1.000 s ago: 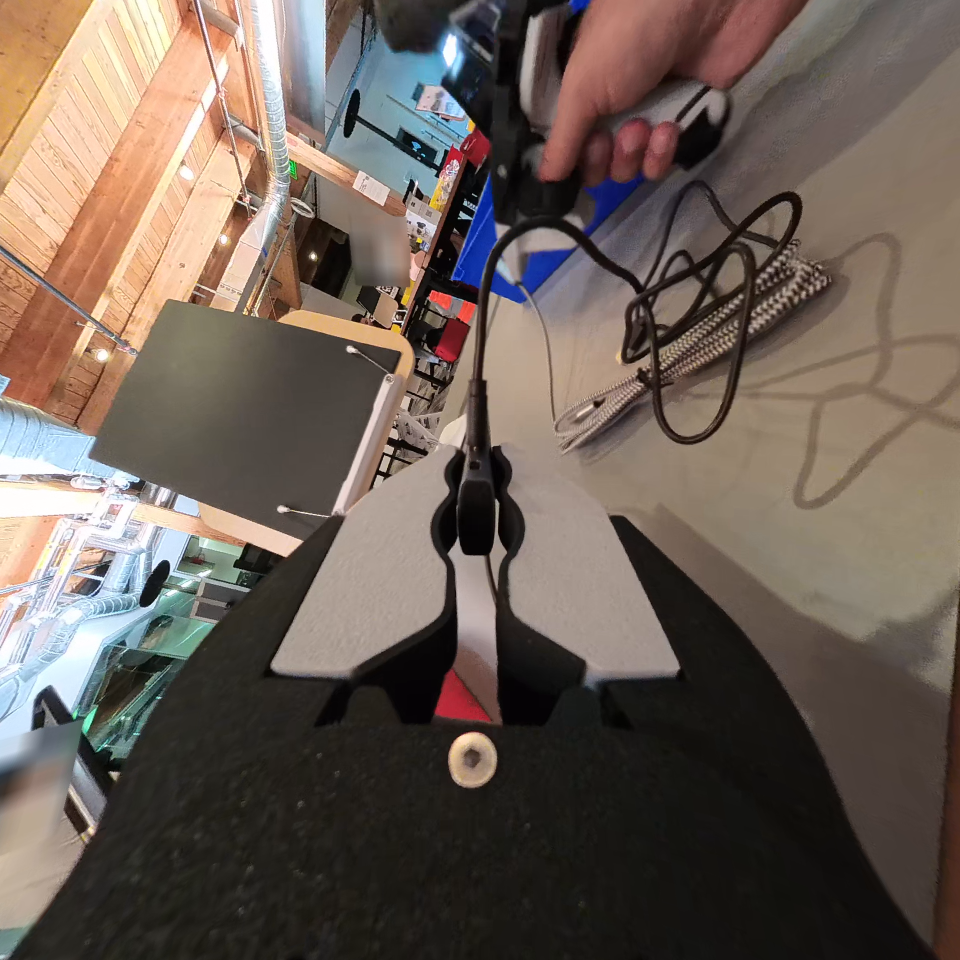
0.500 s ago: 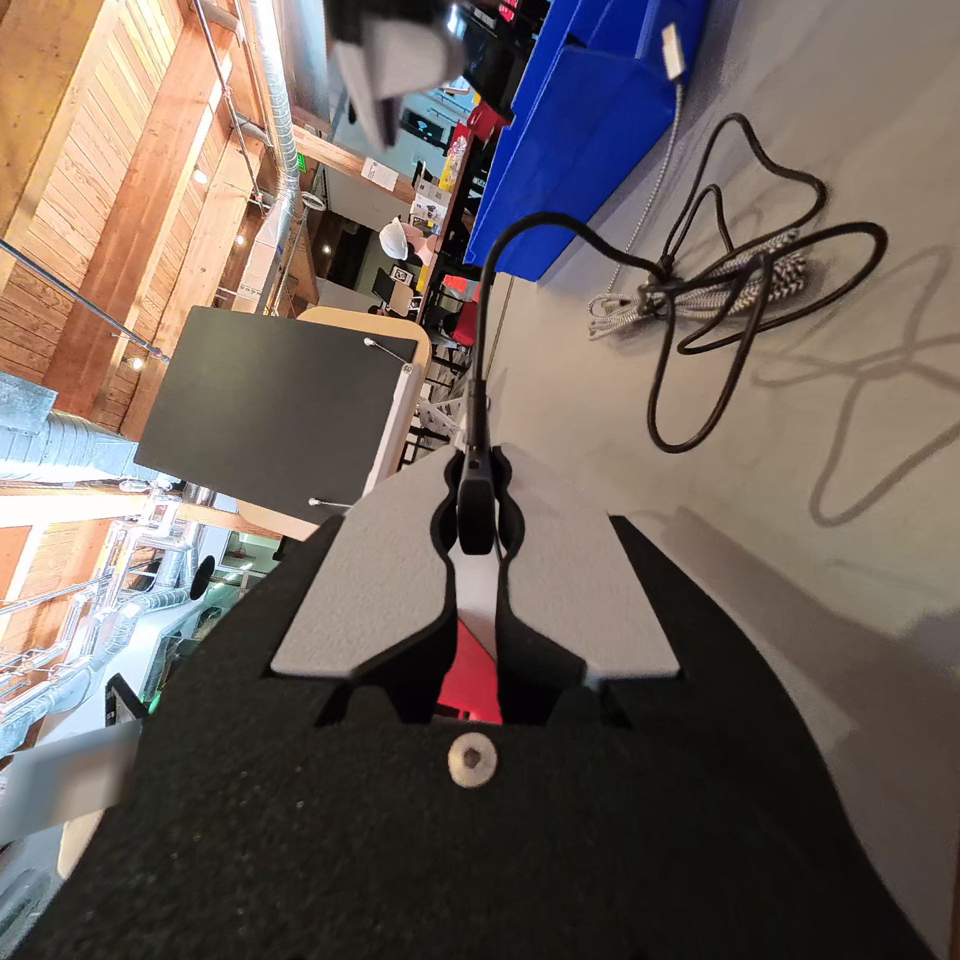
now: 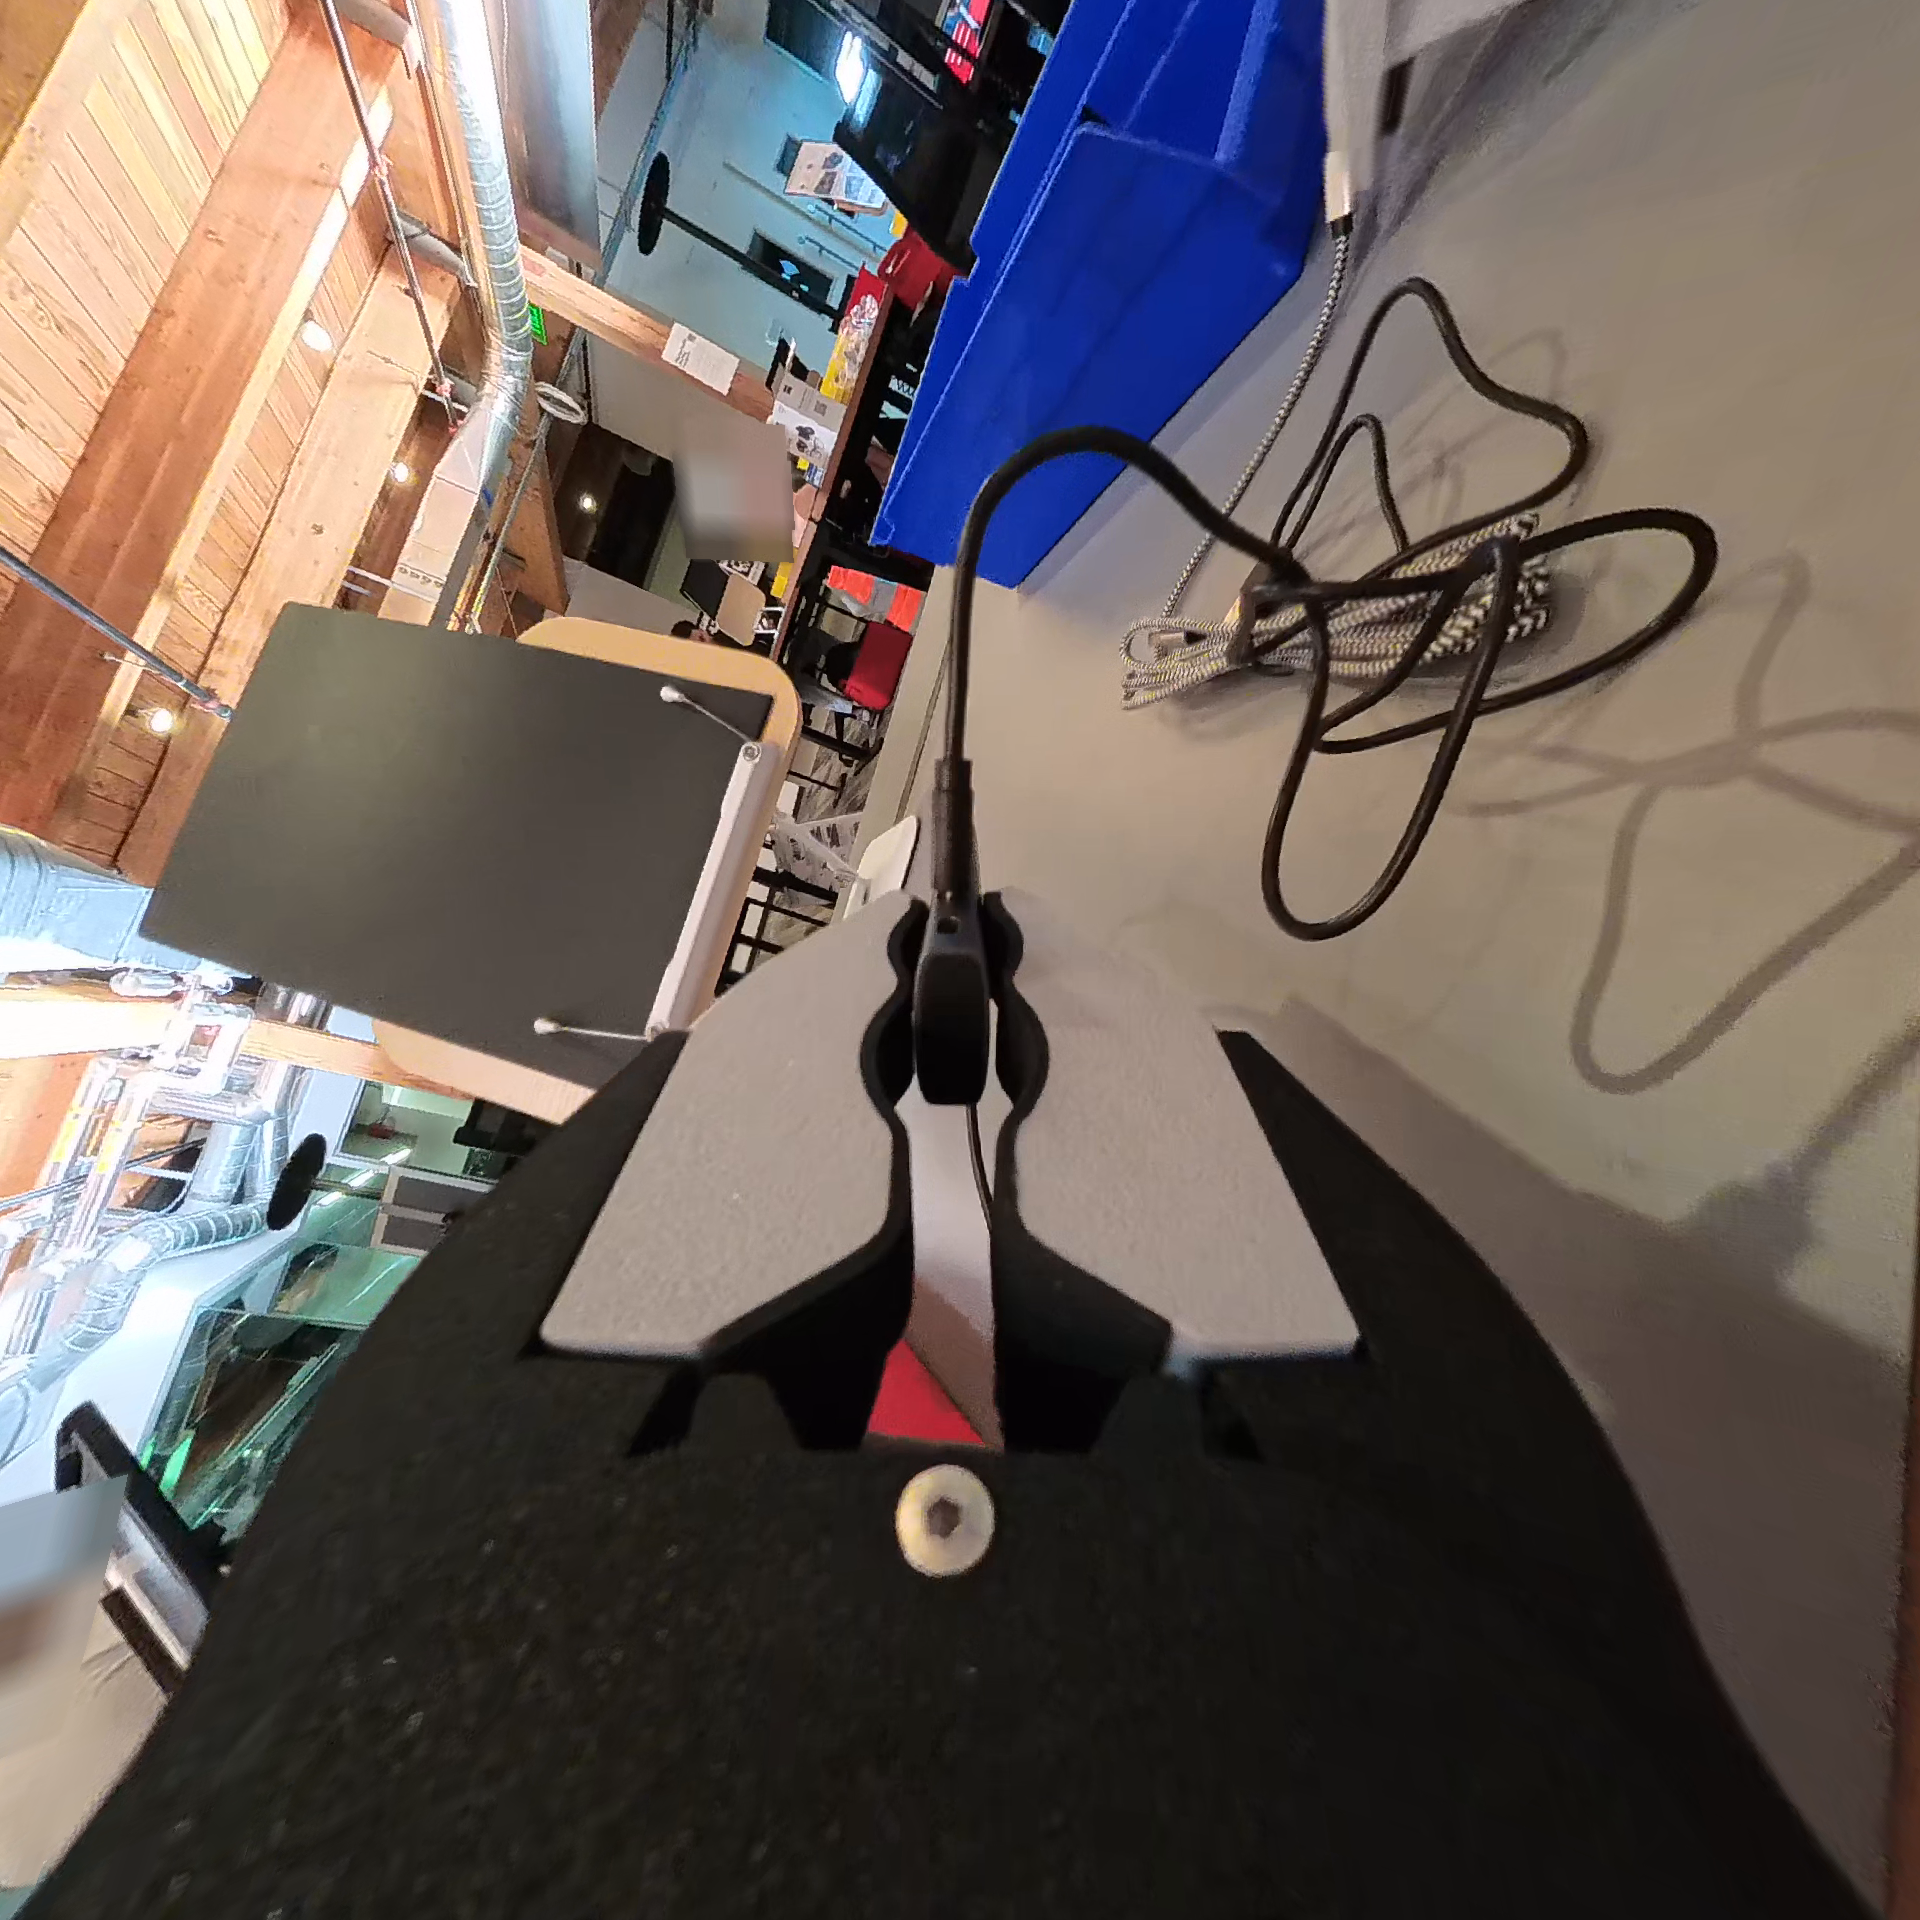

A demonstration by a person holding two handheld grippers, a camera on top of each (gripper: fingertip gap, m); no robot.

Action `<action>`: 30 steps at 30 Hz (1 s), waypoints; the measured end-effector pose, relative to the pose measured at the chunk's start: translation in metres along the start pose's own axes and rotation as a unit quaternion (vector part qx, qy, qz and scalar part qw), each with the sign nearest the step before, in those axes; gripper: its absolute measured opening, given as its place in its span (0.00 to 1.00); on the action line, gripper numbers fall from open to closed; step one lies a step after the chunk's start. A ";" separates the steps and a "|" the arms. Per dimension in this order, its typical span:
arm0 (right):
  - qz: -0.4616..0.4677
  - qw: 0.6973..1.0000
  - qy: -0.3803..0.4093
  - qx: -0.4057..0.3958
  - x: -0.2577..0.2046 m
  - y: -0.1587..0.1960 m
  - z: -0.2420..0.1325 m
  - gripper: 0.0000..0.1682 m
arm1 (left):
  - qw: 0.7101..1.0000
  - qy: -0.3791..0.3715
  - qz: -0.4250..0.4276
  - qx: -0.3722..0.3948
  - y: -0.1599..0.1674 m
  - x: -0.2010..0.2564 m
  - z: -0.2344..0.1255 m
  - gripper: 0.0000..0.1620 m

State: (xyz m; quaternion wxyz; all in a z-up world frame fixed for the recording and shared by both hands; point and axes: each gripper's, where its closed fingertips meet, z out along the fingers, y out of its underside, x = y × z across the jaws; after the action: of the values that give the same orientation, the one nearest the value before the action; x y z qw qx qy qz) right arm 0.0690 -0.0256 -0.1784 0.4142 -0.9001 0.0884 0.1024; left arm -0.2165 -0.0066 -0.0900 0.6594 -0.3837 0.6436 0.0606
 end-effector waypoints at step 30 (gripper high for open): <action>-0.380 0.899 -0.186 -0.111 -0.204 -0.010 0.080 0.06 | 0.999 -0.002 0.016 -0.034 0.019 -0.007 -0.014 0.06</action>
State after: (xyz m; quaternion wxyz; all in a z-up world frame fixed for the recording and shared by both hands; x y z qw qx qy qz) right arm -0.1337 0.0571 -0.1691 0.3279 -0.8701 -0.3505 0.1117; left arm -0.2398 0.0014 -0.0901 0.6463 -0.3954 0.6459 0.0937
